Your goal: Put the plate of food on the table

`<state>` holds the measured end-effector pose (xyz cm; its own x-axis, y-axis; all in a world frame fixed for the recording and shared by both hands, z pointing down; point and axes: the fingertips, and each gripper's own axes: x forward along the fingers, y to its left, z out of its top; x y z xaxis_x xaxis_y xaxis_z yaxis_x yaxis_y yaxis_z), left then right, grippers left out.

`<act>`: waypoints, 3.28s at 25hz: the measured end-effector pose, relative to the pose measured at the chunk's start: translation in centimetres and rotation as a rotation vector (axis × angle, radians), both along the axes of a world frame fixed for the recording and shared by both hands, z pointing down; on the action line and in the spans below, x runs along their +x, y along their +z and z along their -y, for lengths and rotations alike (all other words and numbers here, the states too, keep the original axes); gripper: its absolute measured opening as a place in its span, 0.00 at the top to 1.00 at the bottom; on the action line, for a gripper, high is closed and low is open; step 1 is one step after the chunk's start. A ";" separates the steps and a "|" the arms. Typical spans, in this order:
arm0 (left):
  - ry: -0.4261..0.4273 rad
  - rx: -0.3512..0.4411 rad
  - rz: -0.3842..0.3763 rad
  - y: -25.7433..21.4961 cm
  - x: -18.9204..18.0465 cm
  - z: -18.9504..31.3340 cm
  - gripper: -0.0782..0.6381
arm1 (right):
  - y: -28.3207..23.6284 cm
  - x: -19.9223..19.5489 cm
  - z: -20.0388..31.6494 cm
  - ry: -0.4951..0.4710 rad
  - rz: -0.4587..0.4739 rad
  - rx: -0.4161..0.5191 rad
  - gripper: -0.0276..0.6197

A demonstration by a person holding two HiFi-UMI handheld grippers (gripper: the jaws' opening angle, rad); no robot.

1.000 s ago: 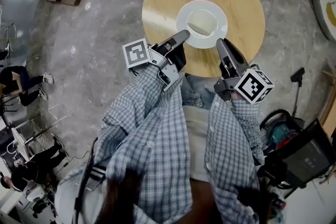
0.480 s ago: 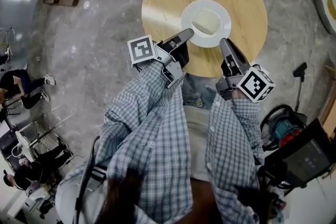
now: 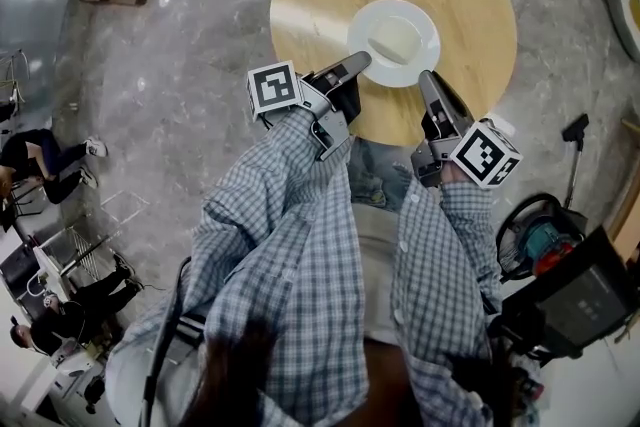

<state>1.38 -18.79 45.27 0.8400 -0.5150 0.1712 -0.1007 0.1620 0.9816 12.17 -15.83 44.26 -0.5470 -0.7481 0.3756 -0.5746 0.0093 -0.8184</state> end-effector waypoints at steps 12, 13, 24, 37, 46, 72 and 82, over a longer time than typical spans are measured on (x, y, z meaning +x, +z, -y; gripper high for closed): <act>0.037 -0.043 0.062 3.6 -0.3 -0.4 0.86 | 3.4 -0.1 -0.4 0.011 0.001 -0.073 0.84; 0.036 -0.048 0.064 3.9 -0.3 -0.4 0.86 | 3.7 -0.1 -0.4 0.011 0.001 -0.078 0.84; 0.041 -0.099 0.112 7.2 -0.6 -1.0 0.86 | 7.0 -0.4 -1.0 0.018 -0.002 -0.158 0.84; 0.057 -0.148 0.146 10.3 -0.7 -1.1 0.86 | 10.2 -0.5 -1.2 0.027 -0.016 -0.228 0.84; 0.068 -0.170 0.178 11.5 -0.7 -1.6 0.86 | 11.4 -0.5 -1.6 0.014 -0.031 -0.257 0.84; 0.099 -0.185 0.254 13.2 -0.7 -1.9 0.87 | 13.7 -0.5 -2.0 0.021 -0.068 -0.320 0.84; 0.099 -0.183 0.256 13.7 -0.6 -2.0 0.87 | 13.6 -0.3 -3.2 -0.027 -0.121 -0.314 0.84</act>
<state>0.73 -16.80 58.98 0.8022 -0.3742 0.4652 -0.3644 0.3102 0.8780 11.83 -12.66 57.89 -0.5026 -0.5712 0.6489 -0.6710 -0.2156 -0.7094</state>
